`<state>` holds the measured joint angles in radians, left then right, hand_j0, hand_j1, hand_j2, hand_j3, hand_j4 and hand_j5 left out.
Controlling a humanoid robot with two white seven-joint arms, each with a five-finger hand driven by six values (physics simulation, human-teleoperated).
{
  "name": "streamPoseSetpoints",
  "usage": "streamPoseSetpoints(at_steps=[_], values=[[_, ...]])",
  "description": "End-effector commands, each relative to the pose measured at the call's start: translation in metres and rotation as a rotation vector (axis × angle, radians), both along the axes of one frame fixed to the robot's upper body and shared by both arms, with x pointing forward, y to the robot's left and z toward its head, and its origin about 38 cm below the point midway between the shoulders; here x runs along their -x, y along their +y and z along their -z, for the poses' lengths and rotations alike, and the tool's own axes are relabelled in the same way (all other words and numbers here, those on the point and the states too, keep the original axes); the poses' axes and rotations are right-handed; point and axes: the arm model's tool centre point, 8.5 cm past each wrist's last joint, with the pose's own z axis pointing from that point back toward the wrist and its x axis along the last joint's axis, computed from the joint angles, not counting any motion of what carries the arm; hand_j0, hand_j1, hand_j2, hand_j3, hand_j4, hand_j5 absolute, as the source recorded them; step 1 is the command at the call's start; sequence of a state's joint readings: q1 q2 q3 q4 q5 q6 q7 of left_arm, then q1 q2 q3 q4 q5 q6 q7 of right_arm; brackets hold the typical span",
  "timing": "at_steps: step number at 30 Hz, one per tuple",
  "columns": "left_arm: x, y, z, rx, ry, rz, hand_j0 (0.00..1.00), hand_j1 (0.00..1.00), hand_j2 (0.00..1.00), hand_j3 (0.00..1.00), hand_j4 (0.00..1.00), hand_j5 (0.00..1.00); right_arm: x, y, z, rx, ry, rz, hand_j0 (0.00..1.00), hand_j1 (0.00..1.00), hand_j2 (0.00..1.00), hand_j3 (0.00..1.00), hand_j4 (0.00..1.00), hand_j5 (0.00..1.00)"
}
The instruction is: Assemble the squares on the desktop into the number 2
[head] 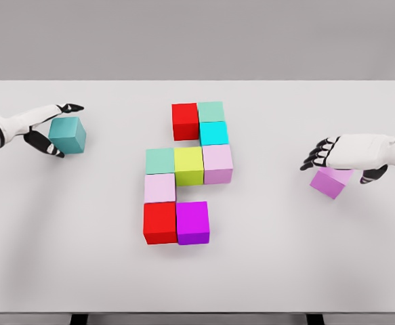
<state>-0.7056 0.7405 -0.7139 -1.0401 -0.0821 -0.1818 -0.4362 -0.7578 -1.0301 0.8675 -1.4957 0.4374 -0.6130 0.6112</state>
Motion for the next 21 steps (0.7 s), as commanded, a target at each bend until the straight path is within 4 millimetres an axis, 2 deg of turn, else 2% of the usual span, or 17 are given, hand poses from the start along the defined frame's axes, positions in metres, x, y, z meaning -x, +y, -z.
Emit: streamPoseSetpoints(at_steps=[1,6,10,16,17,21], values=[[-0.001,0.003,0.006,0.007,0.013,-0.019,1.00,1.00,1.00,1.00,1.00,1.00,-0.001,-0.002,0.002,0.002,0.002,0.009,1.00,1.00,1.00,1.00,1.00,1.00],[-0.005,0.008,0.008,0.006,0.025,-0.054,1.00,1.00,1.00,1.00,1.00,1.00,-0.002,-0.001,0.002,-0.003,0.003,0.011,1.00,1.00,1.00,1.00,1.00,1.00],[-0.008,-0.001,0.011,-0.013,0.022,-0.037,1.00,1.00,1.00,1.00,1.00,1.00,-0.007,-0.004,0.005,-0.005,0.006,0.030,1.00,1.00,1.00,1.00,1.00,1.00],[-0.009,0.002,0.015,-0.025,0.031,-0.050,1.00,1.00,1.00,1.00,1.00,1.00,-0.008,-0.001,0.007,0.006,0.002,0.021,1.00,1.00,1.00,1.00,1.00,1.00],[-0.009,0.002,0.015,-0.026,0.031,-0.050,0.98,0.98,0.98,0.98,0.98,0.98,-0.008,-0.002,0.007,0.009,0.001,0.021,1.00,1.00,1.00,1.00,1.00,1.00],[-0.010,0.002,0.013,-0.023,0.027,-0.049,0.79,0.79,0.79,0.79,0.79,0.79,-0.008,0.000,0.008,0.008,0.003,0.019,1.00,1.00,1.00,1.00,1.00,1.00]])
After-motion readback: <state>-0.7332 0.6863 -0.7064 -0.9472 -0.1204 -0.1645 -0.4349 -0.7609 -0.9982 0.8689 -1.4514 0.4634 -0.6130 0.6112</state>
